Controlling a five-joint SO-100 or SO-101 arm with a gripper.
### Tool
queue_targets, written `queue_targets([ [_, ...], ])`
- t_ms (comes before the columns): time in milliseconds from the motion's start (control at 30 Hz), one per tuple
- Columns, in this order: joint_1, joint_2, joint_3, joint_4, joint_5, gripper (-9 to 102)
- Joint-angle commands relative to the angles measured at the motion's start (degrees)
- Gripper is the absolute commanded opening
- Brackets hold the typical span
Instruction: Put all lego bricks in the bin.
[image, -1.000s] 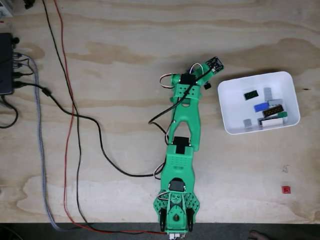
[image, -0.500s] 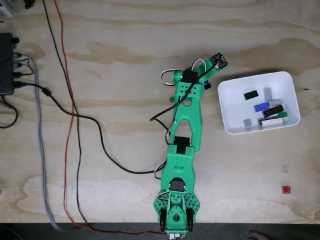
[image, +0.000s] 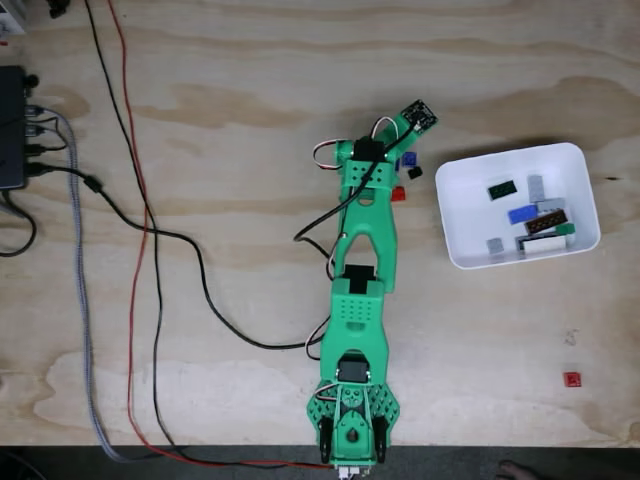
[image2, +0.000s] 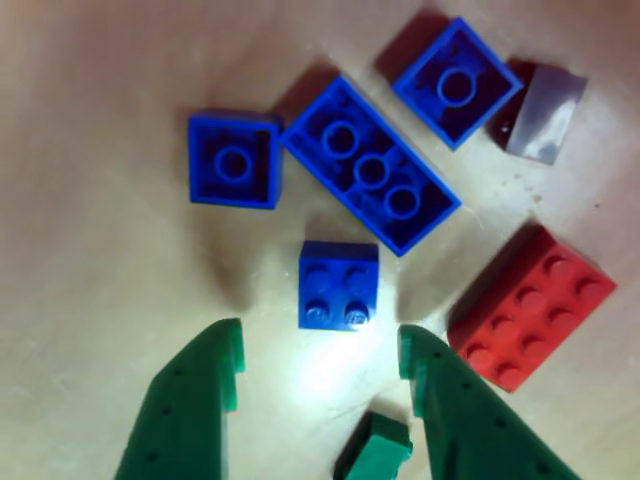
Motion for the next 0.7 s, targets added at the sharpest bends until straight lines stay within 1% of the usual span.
queue_targets([
  [0, 0.7, 0.7, -3.78, -1.76, -1.41, 16],
  [133, 2.11, 0.18, -3.43, -3.08, -2.81, 13],
  [233, 2.72, -0.18, -3.34, -3.6, -3.87, 7],
  [300, 2.81, -0.35, -3.34, -3.87, -4.22, 1],
  [400, 2.72, 1.93, -0.97, -4.48, -3.87, 0],
  [433, 3.16, 5.1, 1.23, -4.92, -2.81, 0],
  [533, 5.1, 23.99, 8.09, -5.1, 1.67, 0],
  [600, 8.09, 35.68, 5.36, -2.29, 4.04, 0],
  [667, 14.94, 41.31, -2.55, 1.58, 4.48, 0],
])
